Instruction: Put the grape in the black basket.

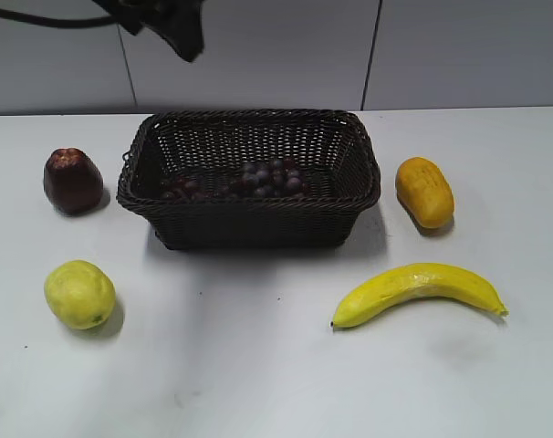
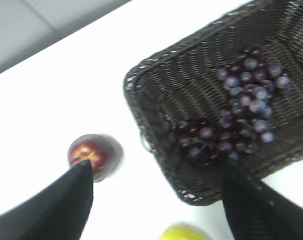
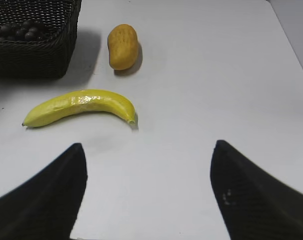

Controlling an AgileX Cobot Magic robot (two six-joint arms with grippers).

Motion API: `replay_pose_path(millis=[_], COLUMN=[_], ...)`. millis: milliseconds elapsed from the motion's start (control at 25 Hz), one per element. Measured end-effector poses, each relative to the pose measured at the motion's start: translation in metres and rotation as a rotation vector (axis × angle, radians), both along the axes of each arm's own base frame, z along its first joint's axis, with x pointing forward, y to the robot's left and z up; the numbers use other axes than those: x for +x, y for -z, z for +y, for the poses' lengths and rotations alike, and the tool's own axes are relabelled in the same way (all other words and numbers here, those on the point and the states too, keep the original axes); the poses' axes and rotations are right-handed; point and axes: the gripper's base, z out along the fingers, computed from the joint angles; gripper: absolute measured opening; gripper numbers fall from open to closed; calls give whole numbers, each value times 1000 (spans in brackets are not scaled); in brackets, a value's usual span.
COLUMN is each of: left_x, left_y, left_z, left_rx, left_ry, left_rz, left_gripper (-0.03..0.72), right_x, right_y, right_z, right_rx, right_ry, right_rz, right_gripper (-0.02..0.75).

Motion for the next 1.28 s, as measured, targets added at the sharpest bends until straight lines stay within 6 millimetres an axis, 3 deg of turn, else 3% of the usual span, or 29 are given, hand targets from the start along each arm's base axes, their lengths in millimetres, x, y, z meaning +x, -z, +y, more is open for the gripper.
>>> replay_pose_path(millis=[120,360,600,880,1280], left_x=[2,8,-14,-70,-174], left_y=[-15,-28,-27,-12,15], left_z=[32,75,96,113,142], left_rx=[-7,-24,-15,-1,-81], left_ry=[-95,-225,-266,-297,-332], left_rz=[5,-9,19,93,41], left_gripper=[594,589,586,585,585], right_x=[0,0,0,0,0], right_y=[0,0,0,0,0], right_z=[0,0,0,0,0], right_rx=[0,0,0,0,0], right_ry=[0,0,0,0,0], right_rz=[0,0,0,0,0], right_gripper=[585,585,585,585,585])
